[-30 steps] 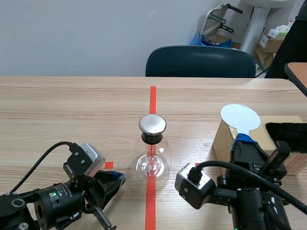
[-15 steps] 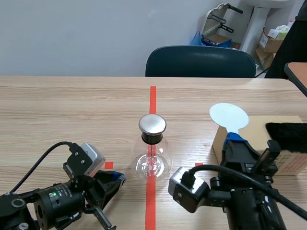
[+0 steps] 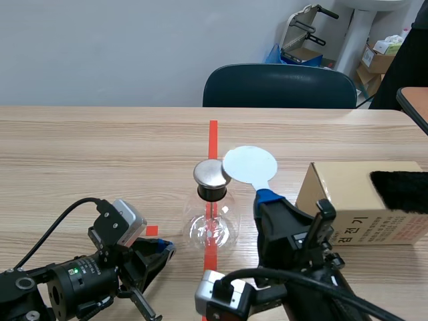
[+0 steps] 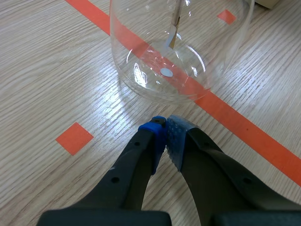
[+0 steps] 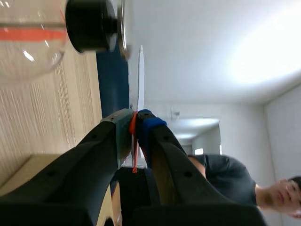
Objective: Do the electroscope experiment
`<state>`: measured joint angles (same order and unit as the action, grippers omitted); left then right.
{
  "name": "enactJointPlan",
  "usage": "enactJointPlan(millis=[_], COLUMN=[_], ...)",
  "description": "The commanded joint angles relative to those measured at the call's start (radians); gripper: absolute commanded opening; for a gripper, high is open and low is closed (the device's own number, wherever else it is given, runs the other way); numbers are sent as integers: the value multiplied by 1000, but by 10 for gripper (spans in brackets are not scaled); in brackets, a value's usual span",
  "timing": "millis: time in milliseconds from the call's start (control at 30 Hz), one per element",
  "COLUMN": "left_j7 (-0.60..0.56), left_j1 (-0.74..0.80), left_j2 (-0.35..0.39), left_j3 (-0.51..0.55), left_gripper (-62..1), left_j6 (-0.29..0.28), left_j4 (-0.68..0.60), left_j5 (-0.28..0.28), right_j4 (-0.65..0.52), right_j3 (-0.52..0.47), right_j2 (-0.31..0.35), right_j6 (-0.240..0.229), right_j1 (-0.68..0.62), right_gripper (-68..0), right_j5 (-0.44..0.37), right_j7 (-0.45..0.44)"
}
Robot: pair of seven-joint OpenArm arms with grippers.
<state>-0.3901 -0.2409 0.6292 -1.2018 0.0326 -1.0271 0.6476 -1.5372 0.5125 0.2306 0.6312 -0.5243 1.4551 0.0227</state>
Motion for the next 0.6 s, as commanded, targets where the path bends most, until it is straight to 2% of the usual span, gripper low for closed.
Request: enactJointPlan(millis=[0,267,567], left_j7=[-10,-10,-10], left_j1=[8,8,8], left_j2=[0,0,0], left_j3=[9,9,9], left_gripper=[-582,-582,-582], left_j6=[2,2,2], left_j4=[-13,-13,-13], left_j5=[-4,-4,-4], right_j4=[-15,-15,-15], right_j3=[-3,-3,-3], right_j2=[13,13,13], right_j6=[12,12,12], right_j1=[12,12,12], right_gripper=[-665,-665,-665], right_j5=[4,5,6], right_j7=[-24,-166,-183])
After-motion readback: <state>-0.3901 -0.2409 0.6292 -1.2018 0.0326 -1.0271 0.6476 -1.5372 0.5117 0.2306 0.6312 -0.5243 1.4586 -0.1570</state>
